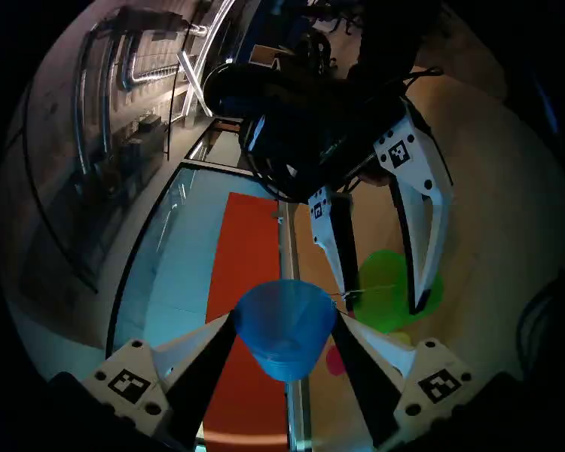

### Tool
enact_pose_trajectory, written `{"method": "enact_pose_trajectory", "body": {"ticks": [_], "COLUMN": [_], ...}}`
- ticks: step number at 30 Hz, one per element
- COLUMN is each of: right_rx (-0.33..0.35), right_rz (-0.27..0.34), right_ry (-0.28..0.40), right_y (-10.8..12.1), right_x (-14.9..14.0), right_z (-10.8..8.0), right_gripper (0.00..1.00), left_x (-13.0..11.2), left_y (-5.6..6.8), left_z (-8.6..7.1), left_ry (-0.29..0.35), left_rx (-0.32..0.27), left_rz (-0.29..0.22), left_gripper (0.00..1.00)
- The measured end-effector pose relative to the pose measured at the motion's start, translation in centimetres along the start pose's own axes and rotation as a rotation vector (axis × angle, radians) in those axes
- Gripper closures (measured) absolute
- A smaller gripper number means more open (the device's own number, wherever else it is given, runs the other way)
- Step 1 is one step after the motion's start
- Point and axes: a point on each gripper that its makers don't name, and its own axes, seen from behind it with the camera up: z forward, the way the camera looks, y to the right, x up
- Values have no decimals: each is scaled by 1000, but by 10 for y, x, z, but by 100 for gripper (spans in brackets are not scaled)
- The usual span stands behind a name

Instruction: Pour water

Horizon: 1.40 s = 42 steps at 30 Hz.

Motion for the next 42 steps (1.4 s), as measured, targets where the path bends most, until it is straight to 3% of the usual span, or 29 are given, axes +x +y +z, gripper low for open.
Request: {"method": "enact_pose_trajectory", "body": {"ticks": [42], "right_rx": [-17], "right_rz": [6], "right_ry": [0], "right_y": [6], "right_x": [-5], "right_z": [1], "right_gripper": [5], "left_x": [2], "left_y": [-7], "left_z": [2], "left_ry": [-16], "left_rx": [16], "left_rz": [91], "left_gripper": [12]}}
